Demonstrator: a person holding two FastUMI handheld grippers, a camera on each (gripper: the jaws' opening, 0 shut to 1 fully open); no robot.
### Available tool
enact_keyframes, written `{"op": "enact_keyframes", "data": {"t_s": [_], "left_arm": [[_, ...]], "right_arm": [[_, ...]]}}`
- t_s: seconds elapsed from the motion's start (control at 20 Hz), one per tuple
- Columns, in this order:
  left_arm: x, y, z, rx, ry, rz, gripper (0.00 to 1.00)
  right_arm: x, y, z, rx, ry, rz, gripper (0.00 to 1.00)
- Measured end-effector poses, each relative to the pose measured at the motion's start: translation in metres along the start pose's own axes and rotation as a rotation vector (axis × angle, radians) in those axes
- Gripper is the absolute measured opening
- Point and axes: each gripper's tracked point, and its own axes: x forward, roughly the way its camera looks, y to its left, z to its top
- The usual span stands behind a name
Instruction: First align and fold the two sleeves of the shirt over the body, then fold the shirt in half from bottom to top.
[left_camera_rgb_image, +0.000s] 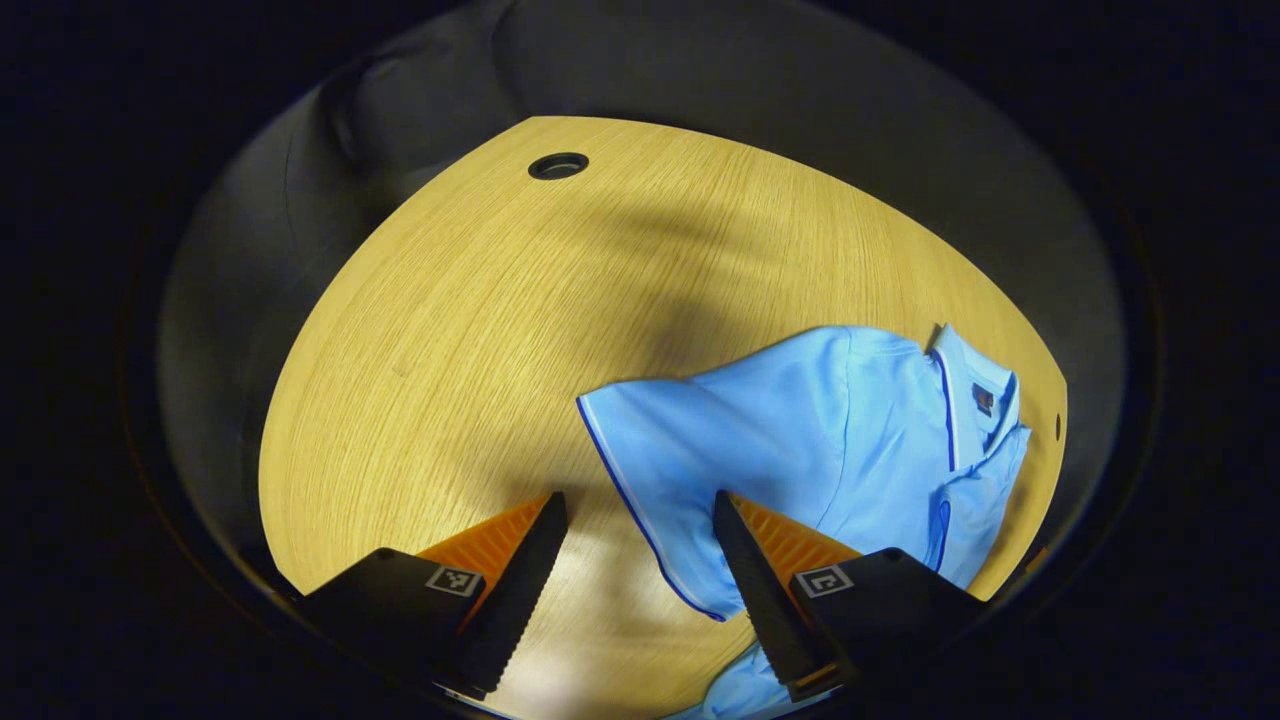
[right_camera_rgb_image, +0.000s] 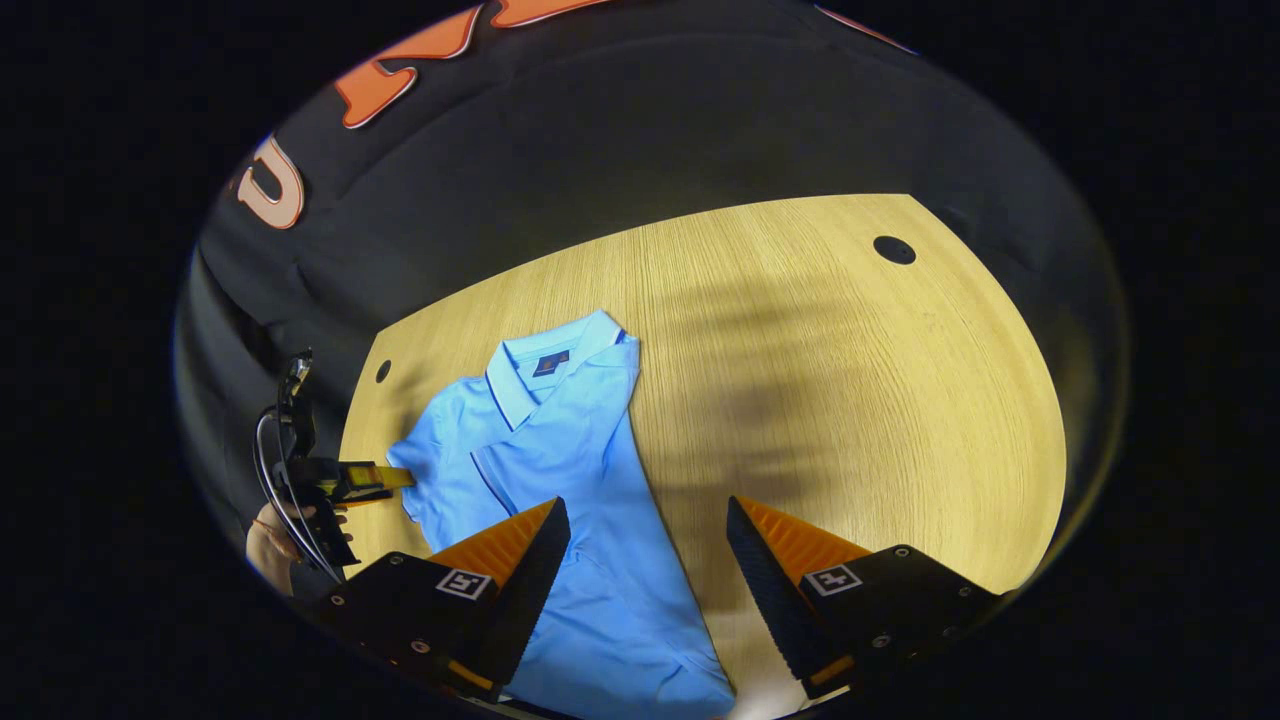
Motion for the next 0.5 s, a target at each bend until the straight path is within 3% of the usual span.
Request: {"op": "enact_keyframes", "data": {"t_s": [0.1,0.3,0.5], "left_arm": [[0.000,-0.004,0.003,-0.008,-0.017,0.003,0.97],[0.002,-0.007,0.007,0.003,-0.034,-0.008,0.79],[0.001,-0.013,0.007,0.031,-0.041,-0.060,0.24]], "right_arm": [[0.001,0.001,0.000,0.002,0.000,0.003,0.98],[0.000,0.003,0.000,-0.001,0.000,0.008,0.98],[-0.001,0.001,-0.001,-0.019,-0.007,-0.006,0.98]]}}
